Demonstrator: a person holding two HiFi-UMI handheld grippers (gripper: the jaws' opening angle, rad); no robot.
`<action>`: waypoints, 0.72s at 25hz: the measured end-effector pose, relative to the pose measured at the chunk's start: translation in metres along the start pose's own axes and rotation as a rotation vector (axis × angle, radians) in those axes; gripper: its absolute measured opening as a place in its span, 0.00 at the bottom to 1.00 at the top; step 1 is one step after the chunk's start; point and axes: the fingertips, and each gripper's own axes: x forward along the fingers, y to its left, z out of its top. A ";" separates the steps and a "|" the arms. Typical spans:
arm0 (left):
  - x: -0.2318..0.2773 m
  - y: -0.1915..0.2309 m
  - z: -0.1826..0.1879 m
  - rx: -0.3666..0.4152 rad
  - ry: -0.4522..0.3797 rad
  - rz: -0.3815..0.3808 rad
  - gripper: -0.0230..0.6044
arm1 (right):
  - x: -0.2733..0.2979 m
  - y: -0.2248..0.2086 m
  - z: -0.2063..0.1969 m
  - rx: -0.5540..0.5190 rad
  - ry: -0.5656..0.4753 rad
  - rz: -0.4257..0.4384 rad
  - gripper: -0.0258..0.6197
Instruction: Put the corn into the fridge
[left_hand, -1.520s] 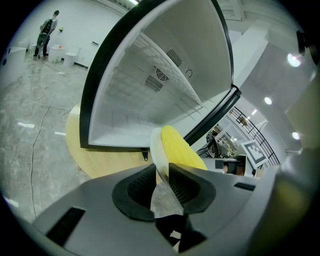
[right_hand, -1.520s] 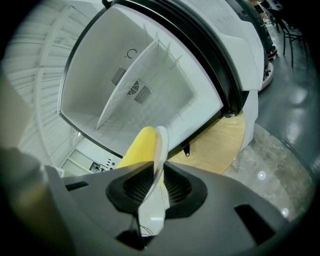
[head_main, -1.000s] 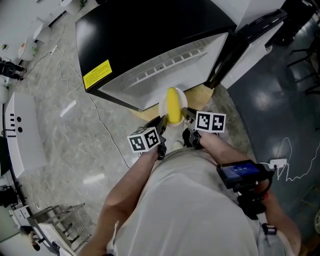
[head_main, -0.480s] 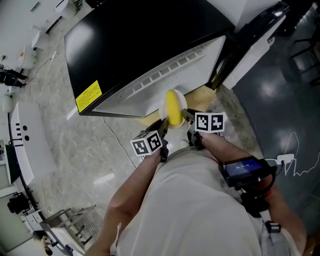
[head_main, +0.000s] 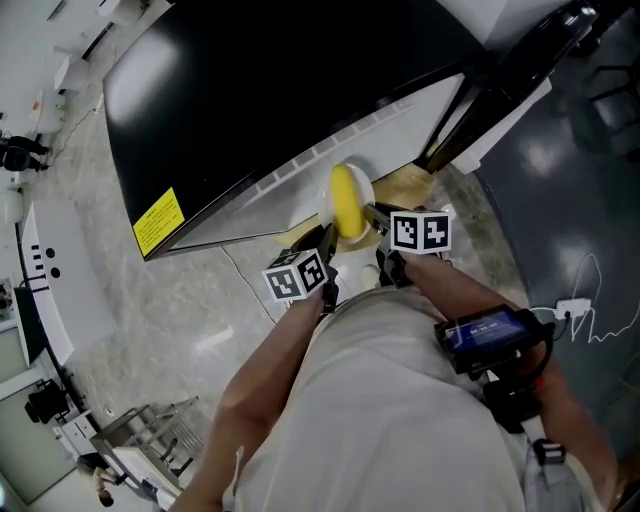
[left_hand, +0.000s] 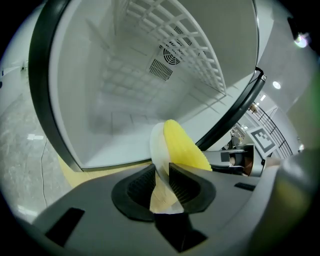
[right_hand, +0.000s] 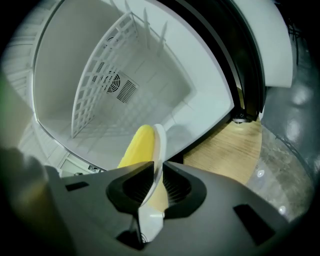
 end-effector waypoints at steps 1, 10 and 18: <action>0.001 0.000 0.002 0.000 0.002 0.002 0.17 | 0.001 0.000 0.002 0.002 0.002 -0.002 0.13; 0.013 0.009 0.015 -0.004 0.001 0.063 0.17 | 0.017 -0.002 0.018 0.020 -0.012 -0.019 0.13; 0.025 0.008 0.025 0.031 -0.011 0.111 0.17 | 0.018 -0.006 0.032 0.008 -0.036 -0.039 0.12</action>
